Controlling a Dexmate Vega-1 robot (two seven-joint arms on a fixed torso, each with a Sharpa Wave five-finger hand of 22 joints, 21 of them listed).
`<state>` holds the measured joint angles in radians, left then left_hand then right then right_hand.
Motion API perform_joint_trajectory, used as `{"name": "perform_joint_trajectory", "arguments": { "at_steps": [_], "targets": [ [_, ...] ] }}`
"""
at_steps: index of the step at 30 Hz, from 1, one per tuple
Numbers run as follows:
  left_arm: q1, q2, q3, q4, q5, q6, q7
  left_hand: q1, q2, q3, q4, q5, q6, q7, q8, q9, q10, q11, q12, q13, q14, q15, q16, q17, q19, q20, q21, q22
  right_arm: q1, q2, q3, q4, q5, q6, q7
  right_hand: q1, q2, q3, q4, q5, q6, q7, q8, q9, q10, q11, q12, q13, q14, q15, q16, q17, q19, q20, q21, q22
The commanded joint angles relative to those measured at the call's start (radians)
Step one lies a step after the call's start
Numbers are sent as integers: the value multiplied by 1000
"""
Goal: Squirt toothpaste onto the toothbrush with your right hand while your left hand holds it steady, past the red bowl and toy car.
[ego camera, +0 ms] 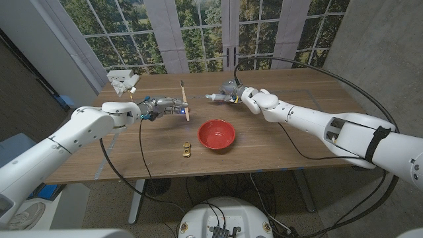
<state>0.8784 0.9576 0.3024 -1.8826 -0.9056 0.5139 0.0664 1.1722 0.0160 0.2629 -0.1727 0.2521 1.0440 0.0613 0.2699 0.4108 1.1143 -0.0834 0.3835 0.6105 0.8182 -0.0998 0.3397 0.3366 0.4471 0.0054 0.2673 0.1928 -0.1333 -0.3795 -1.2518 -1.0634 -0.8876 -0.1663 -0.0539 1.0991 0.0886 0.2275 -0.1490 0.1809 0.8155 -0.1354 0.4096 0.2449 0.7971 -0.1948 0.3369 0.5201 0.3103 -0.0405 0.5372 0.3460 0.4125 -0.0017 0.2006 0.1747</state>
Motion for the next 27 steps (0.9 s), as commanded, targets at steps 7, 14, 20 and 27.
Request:
{"name": "perform_joint_trajectory", "arguments": {
  "at_steps": [7,14,20,27],
  "targets": [
    [38,13,-21,-11,-7,-30,-3,113,109,5,1,4,13,-1,-1,1,73,-64,-1,4,10,-138,-5,3,3,6,6,2,-26,-52,-12,-166,-204,-157,58,3,9,-3,-2,-1,8,5,14,13,12,-2,12,17,21,-168,19,13,7,4,9,2],
    [35,14,-12,-4,-4,-30,-16,113,109,5,1,4,13,-1,-2,2,74,-67,-1,5,11,-138,-5,4,3,7,7,2,-44,-69,-9,-224,-287,-199,86,-3,15,-6,4,-2,6,3,17,16,15,-1,16,25,24,-167,25,19,8,1,9,2],
    [6,7,10,13,1,-9,-32,113,109,5,1,4,13,1,-4,1,75,-63,-2,5,12,-138,-5,5,4,8,7,2,-59,-86,3,-273,-350,-215,107,-8,18,-8,7,-2,11,4,23,18,17,-3,20,31,24,-168,26,22,12,0,10,3],
    [-56,-11,49,43,8,42,-49,114,109,5,0,4,13,2,-5,2,74,-62,-2,8,13,-138,-5,5,8,13,9,3,-69,-90,15,-297,-418,-224,129,-9,20,-9,7,-3,7,2,24,19,15,-4,22,37,24,-169,25,23,12,-1,9,3]
  ]
}}
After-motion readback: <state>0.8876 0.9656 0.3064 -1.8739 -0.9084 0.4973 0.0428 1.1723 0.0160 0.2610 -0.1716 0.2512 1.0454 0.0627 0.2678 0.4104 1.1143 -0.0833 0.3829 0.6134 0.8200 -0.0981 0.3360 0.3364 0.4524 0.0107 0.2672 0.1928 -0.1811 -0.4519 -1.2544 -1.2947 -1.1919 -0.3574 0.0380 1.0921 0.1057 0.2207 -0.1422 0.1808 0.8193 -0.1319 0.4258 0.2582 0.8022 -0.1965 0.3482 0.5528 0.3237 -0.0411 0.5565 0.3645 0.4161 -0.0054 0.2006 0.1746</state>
